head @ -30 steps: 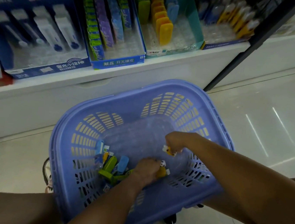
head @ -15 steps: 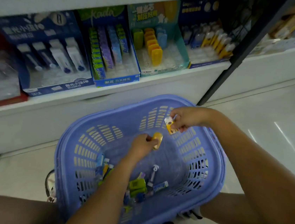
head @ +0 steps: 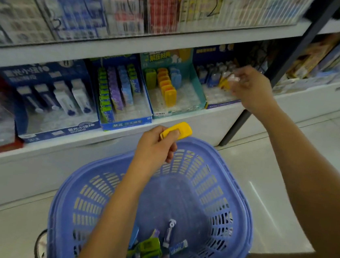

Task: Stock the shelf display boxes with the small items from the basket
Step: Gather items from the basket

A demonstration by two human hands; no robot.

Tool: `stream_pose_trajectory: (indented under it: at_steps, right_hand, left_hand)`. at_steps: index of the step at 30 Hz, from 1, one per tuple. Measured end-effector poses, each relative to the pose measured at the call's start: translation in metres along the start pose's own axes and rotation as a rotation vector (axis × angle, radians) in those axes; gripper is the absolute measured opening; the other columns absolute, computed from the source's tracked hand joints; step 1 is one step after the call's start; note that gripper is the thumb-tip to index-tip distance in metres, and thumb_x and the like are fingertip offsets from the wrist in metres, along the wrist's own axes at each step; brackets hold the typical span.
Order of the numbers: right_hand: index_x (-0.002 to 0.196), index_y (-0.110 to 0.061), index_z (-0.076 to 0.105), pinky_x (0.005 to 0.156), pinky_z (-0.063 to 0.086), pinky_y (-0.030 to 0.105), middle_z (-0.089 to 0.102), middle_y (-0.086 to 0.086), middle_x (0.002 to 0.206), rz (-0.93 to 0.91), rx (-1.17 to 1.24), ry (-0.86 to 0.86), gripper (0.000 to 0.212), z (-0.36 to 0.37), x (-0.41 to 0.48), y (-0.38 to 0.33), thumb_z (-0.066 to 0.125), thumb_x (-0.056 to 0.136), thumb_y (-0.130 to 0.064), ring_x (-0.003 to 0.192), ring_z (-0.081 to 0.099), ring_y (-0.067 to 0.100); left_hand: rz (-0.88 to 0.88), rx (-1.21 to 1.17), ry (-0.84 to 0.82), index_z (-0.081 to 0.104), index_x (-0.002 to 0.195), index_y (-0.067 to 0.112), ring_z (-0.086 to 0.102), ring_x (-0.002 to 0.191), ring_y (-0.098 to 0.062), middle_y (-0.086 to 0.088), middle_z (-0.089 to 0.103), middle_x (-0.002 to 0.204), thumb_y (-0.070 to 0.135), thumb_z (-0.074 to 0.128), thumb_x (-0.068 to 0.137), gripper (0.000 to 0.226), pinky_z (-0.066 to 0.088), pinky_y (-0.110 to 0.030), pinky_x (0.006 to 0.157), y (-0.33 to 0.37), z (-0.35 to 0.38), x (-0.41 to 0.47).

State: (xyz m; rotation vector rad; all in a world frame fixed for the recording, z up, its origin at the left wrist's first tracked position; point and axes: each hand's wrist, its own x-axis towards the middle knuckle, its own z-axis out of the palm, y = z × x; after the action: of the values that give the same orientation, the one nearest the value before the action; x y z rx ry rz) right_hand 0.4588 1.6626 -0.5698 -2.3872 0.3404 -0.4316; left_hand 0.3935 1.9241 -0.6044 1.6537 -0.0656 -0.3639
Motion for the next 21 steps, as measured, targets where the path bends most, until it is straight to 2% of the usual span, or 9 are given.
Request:
stream_pose_trajectory:
  at_steps: [2,4,8,12,15,17,21]
  right_hand:
    - [0.112,-0.011,0.056,0.072,0.047,0.029,0.057,0.003,0.093,-0.098,-0.104,0.067,0.023,-0.008,0.015,0.010,0.058,0.089,-0.015,0.080,0.055,0.016]
    - [0.111,-0.012,0.058,0.075,0.047,0.028,0.063,0.009,0.099,-0.140,-0.186,0.040,0.023,-0.012,0.029,0.015,0.058,0.089,-0.012,0.083,0.058,0.019]
    - [0.111,-0.003,0.064,0.091,0.046,0.038,0.064,0.019,0.112,-0.138,-0.316,-0.063,0.025,-0.010,0.056,0.015,0.059,0.088,-0.007,0.103,0.059,0.034]
    - [0.117,-0.008,0.064,0.100,0.043,0.038,0.061,0.016,0.122,-0.123,-0.563,-0.271,0.026,-0.002,0.073,0.011,0.057,0.092,-0.009,0.113,0.056,0.032]
    - [0.120,-0.013,0.064,0.101,0.042,0.035,0.060,0.014,0.126,-0.165,-0.638,-0.295,0.028,-0.003,0.080,0.007,0.051,0.095,-0.009,0.116,0.054,0.032]
    - [0.120,-0.014,0.064,0.098,0.041,0.033,0.060,0.013,0.127,-0.173,-0.661,-0.307,0.027,-0.006,0.085,0.006,0.054,0.094,-0.013,0.116,0.054,0.032]
    - [0.121,-0.014,0.062,0.096,0.045,0.035,0.060,0.015,0.125,-0.185,-0.731,-0.339,0.029,-0.004,0.089,0.005,0.054,0.094,-0.022,0.112,0.055,0.035]
  left_hand:
    - [-0.026,-0.042,-0.018,0.052,0.068,0.009,0.046,0.042,-0.010,0.000,0.055,0.055,0.017,0.054,0.094,0.027,0.042,-0.022,0.042,0.000,0.005,0.000]
    - [-0.034,-0.074,-0.025,0.053,0.068,0.010,0.046,0.043,-0.011,0.001,0.056,0.056,0.017,0.054,0.094,0.027,0.042,-0.022,0.044,0.000,0.008,0.002]
    - [-0.053,-0.124,-0.006,0.055,0.068,0.010,0.047,0.044,-0.011,0.001,0.055,0.055,0.019,0.053,0.094,0.028,0.043,-0.022,0.045,-0.001,0.009,0.007]
    - [-0.088,-0.173,0.037,0.057,0.072,0.007,0.047,0.045,-0.012,0.002,0.056,0.055,0.020,0.054,0.093,0.025,0.044,-0.021,0.045,-0.007,0.007,0.013]
    - [-0.105,-0.190,0.062,0.059,0.072,0.008,0.048,0.046,-0.011,0.002,0.057,0.055,0.022,0.055,0.093,0.025,0.045,-0.021,0.045,-0.010,0.005,0.018]
    - [-0.111,-0.196,0.066,0.060,0.074,0.009,0.049,0.046,-0.009,0.002,0.057,0.056,0.022,0.055,0.093,0.024,0.045,-0.020,0.045,-0.012,0.004,0.020]
    - [-0.123,-0.198,0.062,0.060,0.072,0.011,0.050,0.048,-0.008,0.002,0.058,0.057,0.024,0.056,0.092,0.025,0.045,-0.020,0.046,-0.015,0.003,0.023]
